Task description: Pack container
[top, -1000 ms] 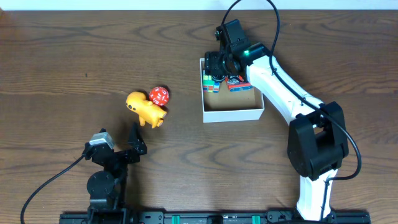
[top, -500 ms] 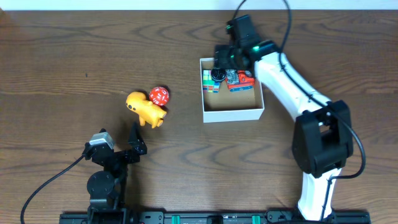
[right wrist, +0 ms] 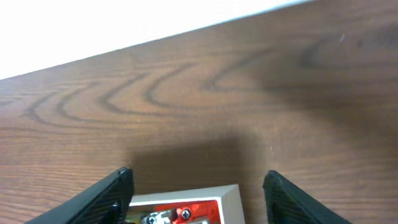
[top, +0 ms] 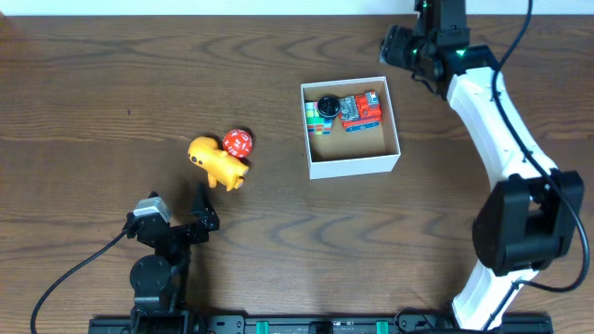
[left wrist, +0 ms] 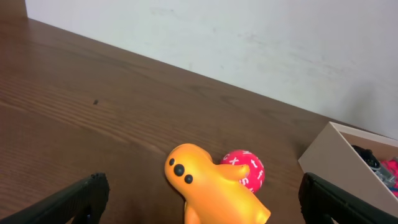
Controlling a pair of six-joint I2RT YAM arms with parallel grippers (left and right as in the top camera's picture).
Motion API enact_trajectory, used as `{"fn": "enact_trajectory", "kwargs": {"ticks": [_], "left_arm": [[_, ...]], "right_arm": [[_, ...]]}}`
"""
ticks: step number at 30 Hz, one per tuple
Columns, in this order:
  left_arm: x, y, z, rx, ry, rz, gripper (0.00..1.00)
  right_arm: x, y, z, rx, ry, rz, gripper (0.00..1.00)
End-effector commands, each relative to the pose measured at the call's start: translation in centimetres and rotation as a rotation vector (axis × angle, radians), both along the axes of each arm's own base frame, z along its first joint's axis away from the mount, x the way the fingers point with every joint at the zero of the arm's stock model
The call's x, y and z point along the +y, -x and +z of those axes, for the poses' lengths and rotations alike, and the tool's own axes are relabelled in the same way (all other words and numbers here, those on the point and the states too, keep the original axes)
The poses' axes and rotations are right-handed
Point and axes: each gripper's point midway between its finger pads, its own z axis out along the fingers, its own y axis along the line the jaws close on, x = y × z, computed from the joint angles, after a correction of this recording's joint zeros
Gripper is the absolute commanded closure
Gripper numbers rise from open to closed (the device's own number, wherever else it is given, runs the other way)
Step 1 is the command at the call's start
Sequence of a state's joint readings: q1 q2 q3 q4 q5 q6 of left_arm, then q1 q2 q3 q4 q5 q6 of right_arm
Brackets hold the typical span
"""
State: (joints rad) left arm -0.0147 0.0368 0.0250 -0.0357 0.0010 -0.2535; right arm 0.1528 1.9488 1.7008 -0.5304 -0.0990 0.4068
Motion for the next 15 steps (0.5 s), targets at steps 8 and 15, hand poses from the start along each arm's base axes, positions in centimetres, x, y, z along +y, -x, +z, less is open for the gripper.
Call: {"fn": "enact_trajectory", "kwargs": {"ticks": [8, 15], "left_arm": [[0.3, 0.1, -1.9, 0.058, -0.018, 0.01, 0.02], [0.3, 0.1, -1.9, 0.058, -0.018, 0.01, 0.02]], "right_arm": [[-13.0, 1.7, -0.3, 0.078, 0.335, -0.228, 0.01], [-19.2, 3.0, -0.8, 0.129, 0.361, -0.31, 0.01]]}}
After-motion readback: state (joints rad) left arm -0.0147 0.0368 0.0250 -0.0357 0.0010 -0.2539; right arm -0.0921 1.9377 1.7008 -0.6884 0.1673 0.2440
